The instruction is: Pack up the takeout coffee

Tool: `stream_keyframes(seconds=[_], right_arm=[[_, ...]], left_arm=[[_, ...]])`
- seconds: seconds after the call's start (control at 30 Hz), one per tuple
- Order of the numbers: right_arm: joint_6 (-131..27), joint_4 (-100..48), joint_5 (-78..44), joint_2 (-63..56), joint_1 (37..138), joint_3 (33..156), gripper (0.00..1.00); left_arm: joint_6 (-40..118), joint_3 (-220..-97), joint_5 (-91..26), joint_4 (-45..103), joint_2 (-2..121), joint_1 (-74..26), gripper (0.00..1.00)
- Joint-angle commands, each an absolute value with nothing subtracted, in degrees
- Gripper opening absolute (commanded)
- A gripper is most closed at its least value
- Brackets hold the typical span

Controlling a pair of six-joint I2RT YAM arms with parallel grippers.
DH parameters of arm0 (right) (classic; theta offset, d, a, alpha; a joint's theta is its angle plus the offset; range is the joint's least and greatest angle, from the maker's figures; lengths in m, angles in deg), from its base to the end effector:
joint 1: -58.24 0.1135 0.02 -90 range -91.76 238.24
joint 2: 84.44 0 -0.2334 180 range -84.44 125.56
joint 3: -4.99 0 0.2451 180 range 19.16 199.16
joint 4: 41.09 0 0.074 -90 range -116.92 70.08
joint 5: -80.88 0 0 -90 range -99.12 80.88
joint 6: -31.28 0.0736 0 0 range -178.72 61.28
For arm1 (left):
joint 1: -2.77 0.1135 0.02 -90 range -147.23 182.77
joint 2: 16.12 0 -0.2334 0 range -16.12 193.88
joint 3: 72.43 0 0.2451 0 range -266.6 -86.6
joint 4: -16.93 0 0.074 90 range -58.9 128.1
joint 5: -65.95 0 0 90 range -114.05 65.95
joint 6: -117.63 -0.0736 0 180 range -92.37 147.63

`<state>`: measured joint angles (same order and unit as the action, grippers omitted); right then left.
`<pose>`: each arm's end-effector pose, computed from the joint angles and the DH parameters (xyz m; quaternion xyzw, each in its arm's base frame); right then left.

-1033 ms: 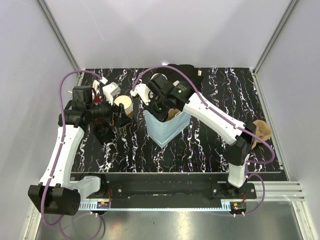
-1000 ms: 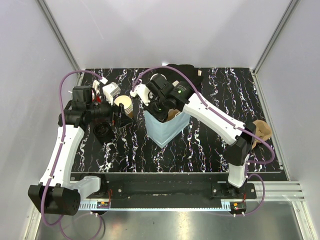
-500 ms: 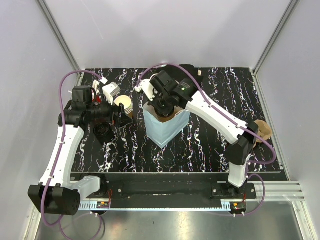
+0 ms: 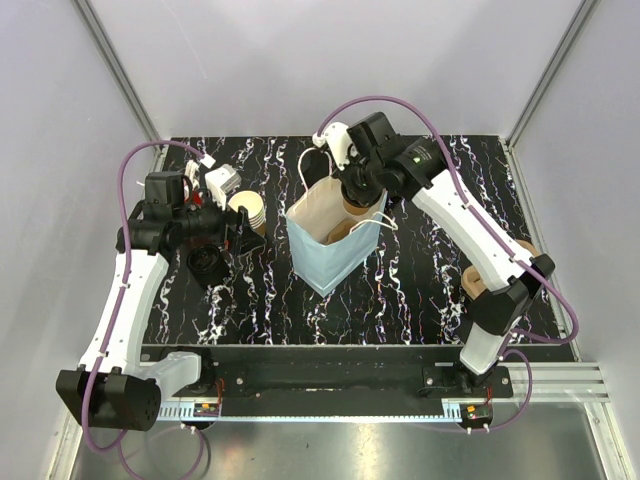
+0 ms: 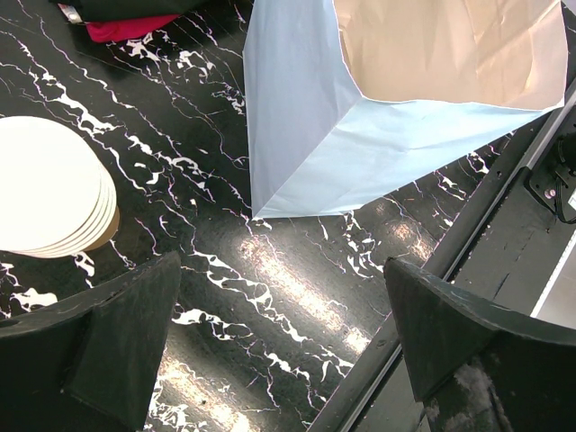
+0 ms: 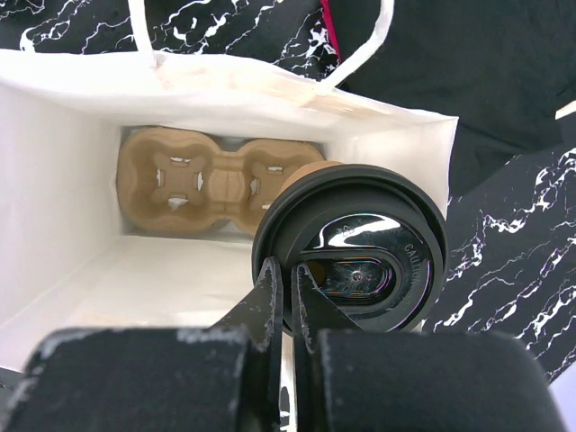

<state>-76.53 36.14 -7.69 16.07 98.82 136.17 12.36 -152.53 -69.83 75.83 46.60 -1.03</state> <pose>0.2859 0.2425 0.3609 -0.4491 0.8132 0.0617 0.3650 0.2367 -0.0686 0.3111 0.2966 0.8020 -0.3151 0.4118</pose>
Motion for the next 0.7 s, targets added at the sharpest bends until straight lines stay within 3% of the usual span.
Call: stream_keyframes(seconds=[0.0,0.67], right_arm=[[-77.27,35.48,-8.94,14.7,98.76,137.46,0.0],[-77.18,33.72,-14.22,16.98,96.57,131.57,0.0]], left_arm=[[11.72,-151.9,-69.4,72.68,45.58,-1.1,0.99],[11.72,-151.73,-69.49,72.5,45.32,-0.93,0.99]])
